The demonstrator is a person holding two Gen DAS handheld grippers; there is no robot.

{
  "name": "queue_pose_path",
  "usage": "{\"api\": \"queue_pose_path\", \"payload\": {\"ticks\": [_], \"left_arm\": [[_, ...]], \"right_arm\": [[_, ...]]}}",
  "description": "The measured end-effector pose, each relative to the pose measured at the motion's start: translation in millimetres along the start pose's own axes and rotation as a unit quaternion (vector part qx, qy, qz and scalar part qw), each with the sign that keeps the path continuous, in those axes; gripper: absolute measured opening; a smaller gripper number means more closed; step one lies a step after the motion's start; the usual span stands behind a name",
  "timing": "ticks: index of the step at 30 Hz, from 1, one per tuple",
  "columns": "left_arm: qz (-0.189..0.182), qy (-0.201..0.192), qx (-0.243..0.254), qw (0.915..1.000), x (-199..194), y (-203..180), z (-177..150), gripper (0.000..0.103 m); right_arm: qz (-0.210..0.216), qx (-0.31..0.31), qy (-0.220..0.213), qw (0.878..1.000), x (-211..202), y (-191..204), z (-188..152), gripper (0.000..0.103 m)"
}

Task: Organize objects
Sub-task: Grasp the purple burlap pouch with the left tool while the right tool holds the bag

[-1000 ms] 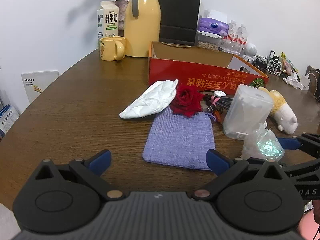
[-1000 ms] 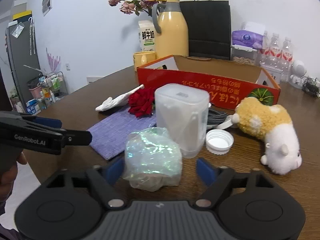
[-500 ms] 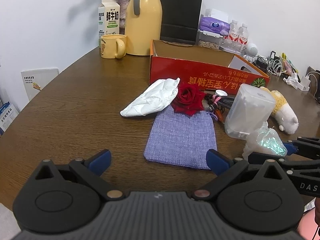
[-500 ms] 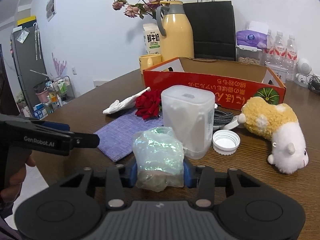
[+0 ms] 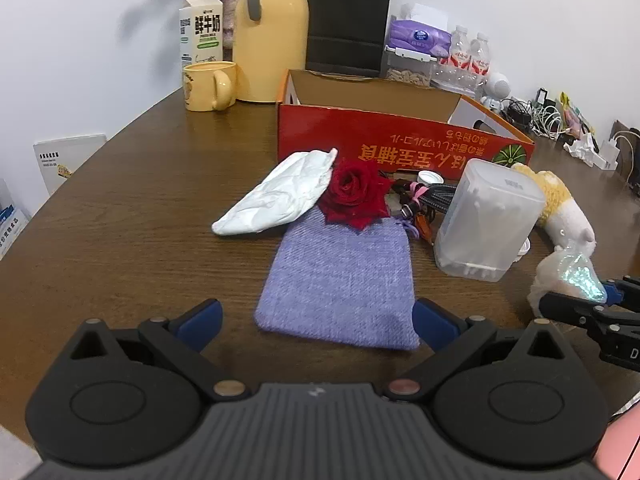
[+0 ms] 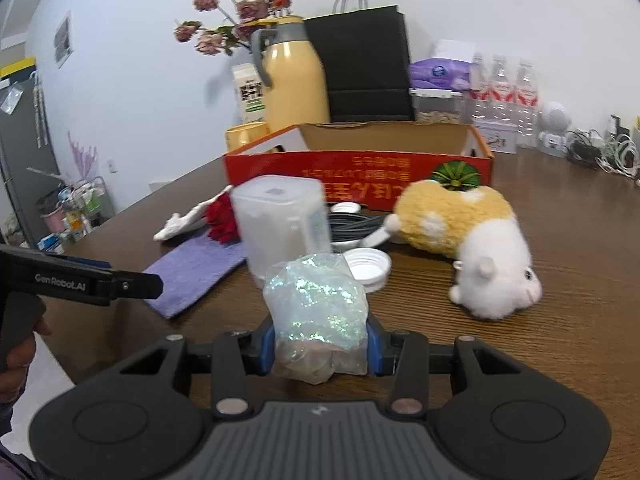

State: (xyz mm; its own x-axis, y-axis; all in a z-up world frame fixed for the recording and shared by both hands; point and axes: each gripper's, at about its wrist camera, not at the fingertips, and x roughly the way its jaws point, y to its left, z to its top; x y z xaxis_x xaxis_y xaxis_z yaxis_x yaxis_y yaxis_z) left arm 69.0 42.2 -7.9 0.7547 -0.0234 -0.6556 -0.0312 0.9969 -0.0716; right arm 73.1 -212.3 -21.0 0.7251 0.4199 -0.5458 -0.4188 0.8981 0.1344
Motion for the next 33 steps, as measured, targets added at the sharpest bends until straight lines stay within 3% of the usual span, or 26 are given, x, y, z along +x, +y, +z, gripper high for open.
{"api": "queue_pose_path", "payload": {"ticks": [15, 25, 33], "left_arm": [[0.004, 0.045, 0.055, 0.9974, 52, -25, 23, 0.103], [0.007, 0.029, 0.046, 0.9985, 55, -22, 21, 0.103], [0.0, 0.009, 0.048, 0.9988, 42, -24, 14, 0.077]], "right_arm": [[-0.013, 0.024, -0.007, 1.0, 3, -23, -2, 0.041], [-0.005, 0.026, -0.006, 1.0, 8, -24, -3, 0.042], [-0.002, 0.028, -0.007, 1.0, 8, -25, -5, 0.042]]}}
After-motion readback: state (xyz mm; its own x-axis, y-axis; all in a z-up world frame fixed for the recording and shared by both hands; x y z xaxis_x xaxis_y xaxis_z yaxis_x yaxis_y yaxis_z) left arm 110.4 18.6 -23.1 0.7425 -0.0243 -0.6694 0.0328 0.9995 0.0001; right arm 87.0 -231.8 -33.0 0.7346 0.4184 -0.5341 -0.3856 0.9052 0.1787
